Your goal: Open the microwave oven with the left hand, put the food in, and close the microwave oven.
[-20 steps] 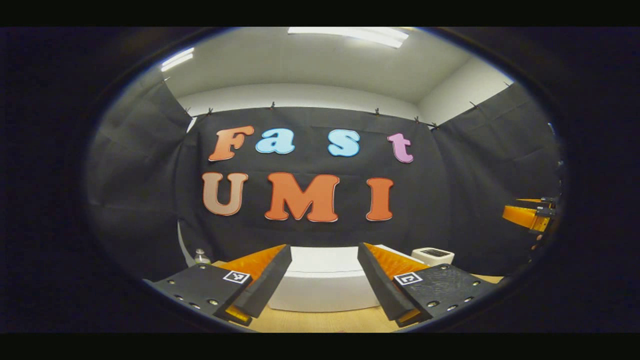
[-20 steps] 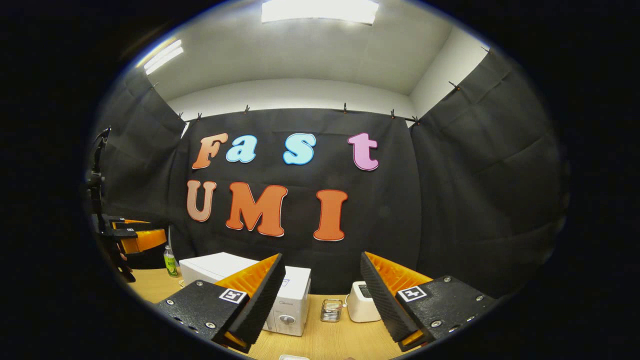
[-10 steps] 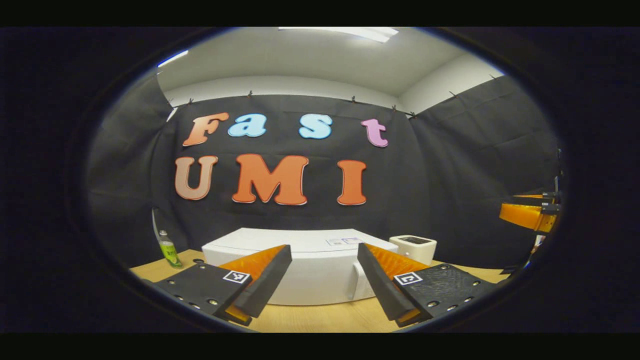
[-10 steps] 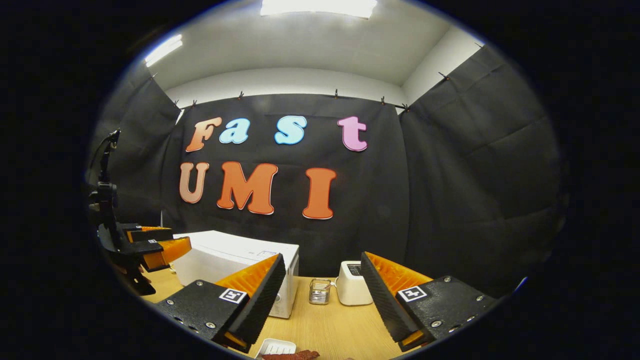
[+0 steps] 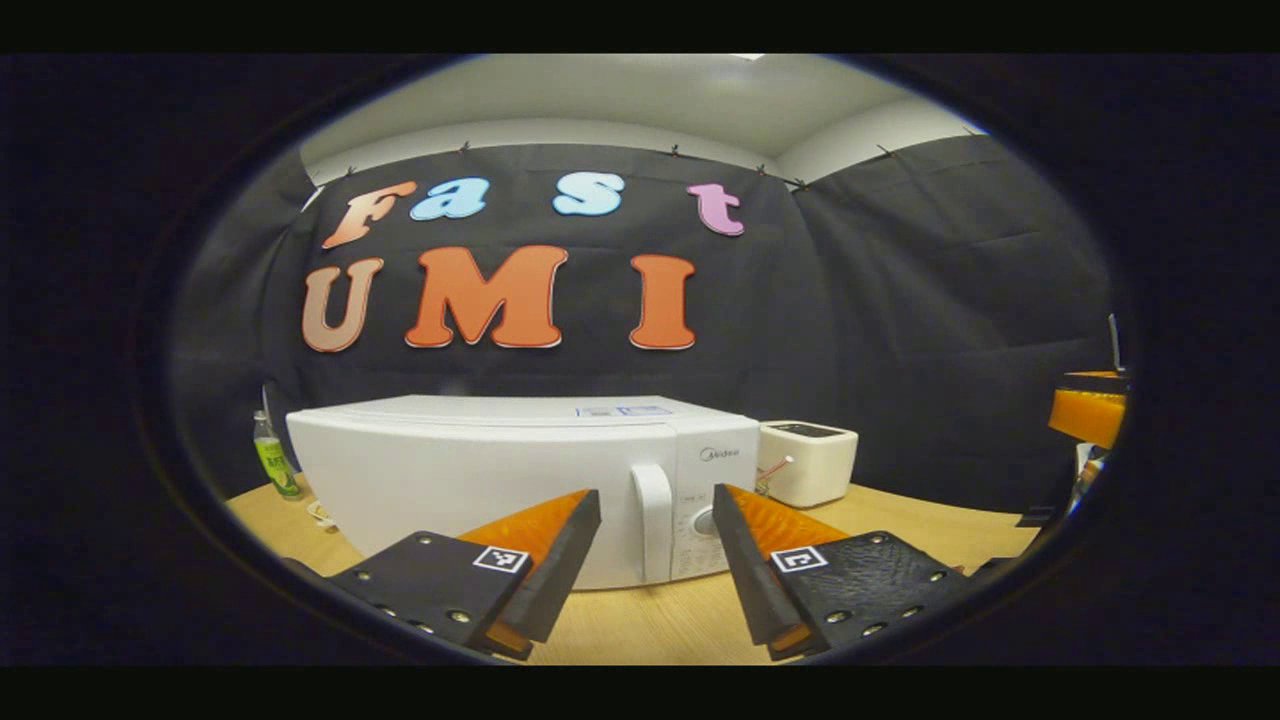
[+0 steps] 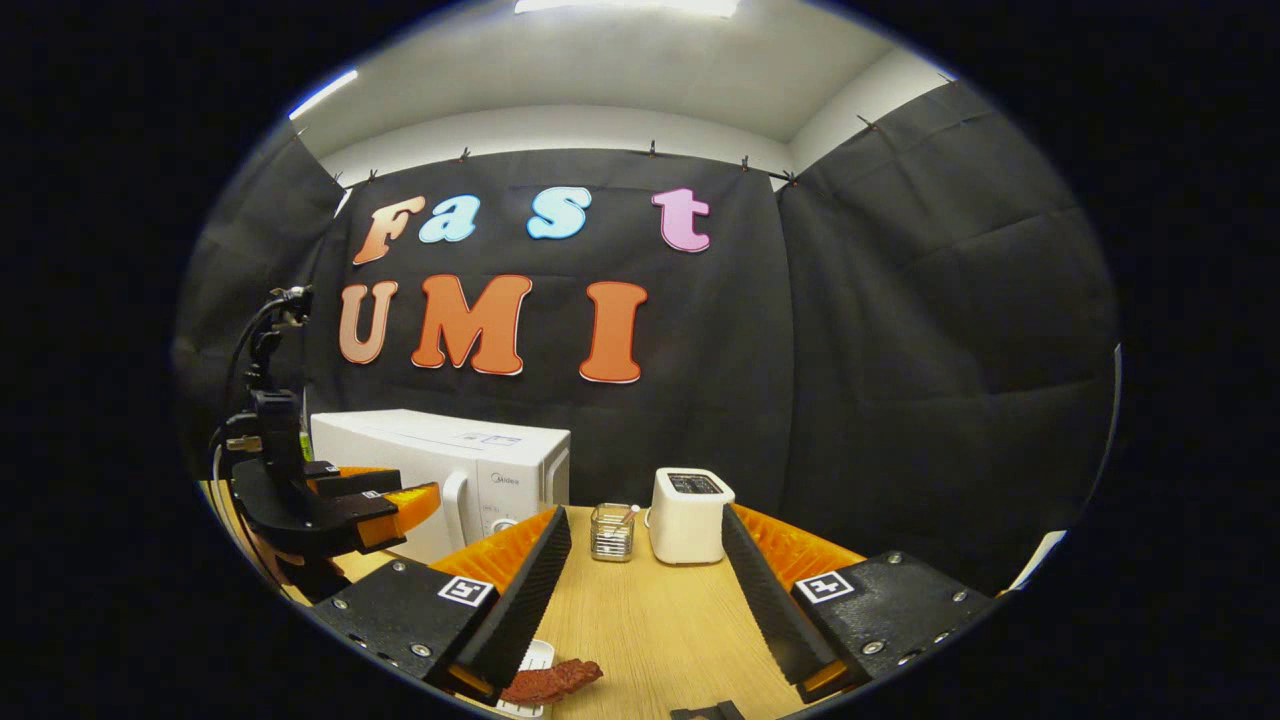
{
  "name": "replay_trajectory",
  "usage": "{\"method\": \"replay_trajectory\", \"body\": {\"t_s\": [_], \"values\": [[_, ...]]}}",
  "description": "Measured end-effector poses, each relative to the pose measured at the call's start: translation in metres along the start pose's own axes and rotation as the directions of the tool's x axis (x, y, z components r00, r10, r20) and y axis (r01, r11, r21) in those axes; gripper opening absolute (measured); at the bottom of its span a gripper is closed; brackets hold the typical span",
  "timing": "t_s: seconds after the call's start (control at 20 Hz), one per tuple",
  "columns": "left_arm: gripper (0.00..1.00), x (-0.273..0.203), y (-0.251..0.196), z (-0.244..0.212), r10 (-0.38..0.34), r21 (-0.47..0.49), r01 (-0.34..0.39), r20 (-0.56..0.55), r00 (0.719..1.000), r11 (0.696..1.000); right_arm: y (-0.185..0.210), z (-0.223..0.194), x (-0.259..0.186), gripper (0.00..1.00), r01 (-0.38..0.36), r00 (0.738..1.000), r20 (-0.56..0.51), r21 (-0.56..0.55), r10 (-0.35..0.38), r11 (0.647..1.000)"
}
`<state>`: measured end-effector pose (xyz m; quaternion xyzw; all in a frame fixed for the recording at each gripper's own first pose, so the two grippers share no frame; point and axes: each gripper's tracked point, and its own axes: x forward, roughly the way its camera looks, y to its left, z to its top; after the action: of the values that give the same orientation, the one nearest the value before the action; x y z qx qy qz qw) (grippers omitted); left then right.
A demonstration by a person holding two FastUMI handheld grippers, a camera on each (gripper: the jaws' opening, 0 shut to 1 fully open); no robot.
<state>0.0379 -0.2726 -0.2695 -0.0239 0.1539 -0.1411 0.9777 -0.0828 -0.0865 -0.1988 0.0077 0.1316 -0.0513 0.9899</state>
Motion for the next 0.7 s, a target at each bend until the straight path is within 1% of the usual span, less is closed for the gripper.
{"method": "replay_trajectory", "body": {"t_s": [0.05, 0.1, 0.15, 0.2, 0.25, 0.3, 0.35, 0.4, 0.45, 0.5, 0.7], "values": [[0.65, 0.007, -0.003, -0.013, 0.003, -0.020, -0.003, -0.023, 1.000, 1.000, -0.002, -0.012, 0.000, 0.94, 0.004, 1.000, -0.025, 0.017, -0.003, 1.000], [0.68, 0.013, -0.006, -0.026, 0.006, -0.047, -0.008, -0.050, 0.999, 0.999, -0.003, -0.019, 0.000, 0.94, 0.002, 0.999, -0.042, 0.034, -0.001, 0.999], [0.61, 0.019, -0.010, -0.034, 0.006, -0.059, -0.010, -0.067, 0.998, 0.998, -0.004, -0.027, 0.000, 0.94, 0.004, 0.998, -0.059, 0.047, -0.002, 0.999], [0.61, 0.023, -0.009, -0.039, 0.021, -0.056, -0.025, -0.074, 0.997, 0.998, -0.008, -0.033, 0.000, 0.94, 0.013, 0.997, -0.076, 0.055, -0.008, 0.998], [0.58, 0.029, -0.007, -0.043, 0.035, -0.046, -0.039, -0.086, 0.996, 0.998, -0.012, -0.039, 0.001, 0.94, 0.022, 0.996, -0.088, 0.062, -0.017, 0.998], [0.57, 0.034, -0.006, -0.049, 0.046, -0.033, -0.050, -0.097, 0.994, 0.998, -0.016, -0.042, 0.002, 0.94, 0.033, 0.995, -0.096, 0.070, -0.027, 0.997], [0.53, 0.038, -0.002, -0.052, 0.066, -0.007, -0.067, -0.099, 0.993, 0.998, -0.019, -0.045, 0.002, 0.94, 0.043, 0.994, -0.101, 0.076, -0.035, 0.996], [0.48, 0.041, 0.004, -0.051, 0.075, -0.002, -0.075, -0.094, 0.993, 0.997, -0.025, -0.046, 0.002, 0.94, 0.060, 0.994, -0.098, 0.082, -0.052, 0.995], [0.24, 0.044, 0.003, -0.051, 0.072, -0.013, -0.073, -0.086, 0.994, 0.997, -0.029, -0.045, 0.000, 0.94, 0.072, 0.994, -0.086, 0.082, -0.065, 0.994], [0.30, 0.049, 0.003, -0.054, 0.066, -0.019, -0.068, -0.086, 0.994, 0.998, -0.031, -0.043, 0.000, 0.94, 0.077, 0.995, -0.076, 0.077, -0.071, 0.994], [0.30, 0.055, 0.003, -0.068, 0.066, -0.039, -0.072, -0.130, 0.989, 0.997, -0.029, -0.046, -0.001, 0.94, 0.072, 0.995, -0.067, 0.062, -0.068, 0.995]]}}
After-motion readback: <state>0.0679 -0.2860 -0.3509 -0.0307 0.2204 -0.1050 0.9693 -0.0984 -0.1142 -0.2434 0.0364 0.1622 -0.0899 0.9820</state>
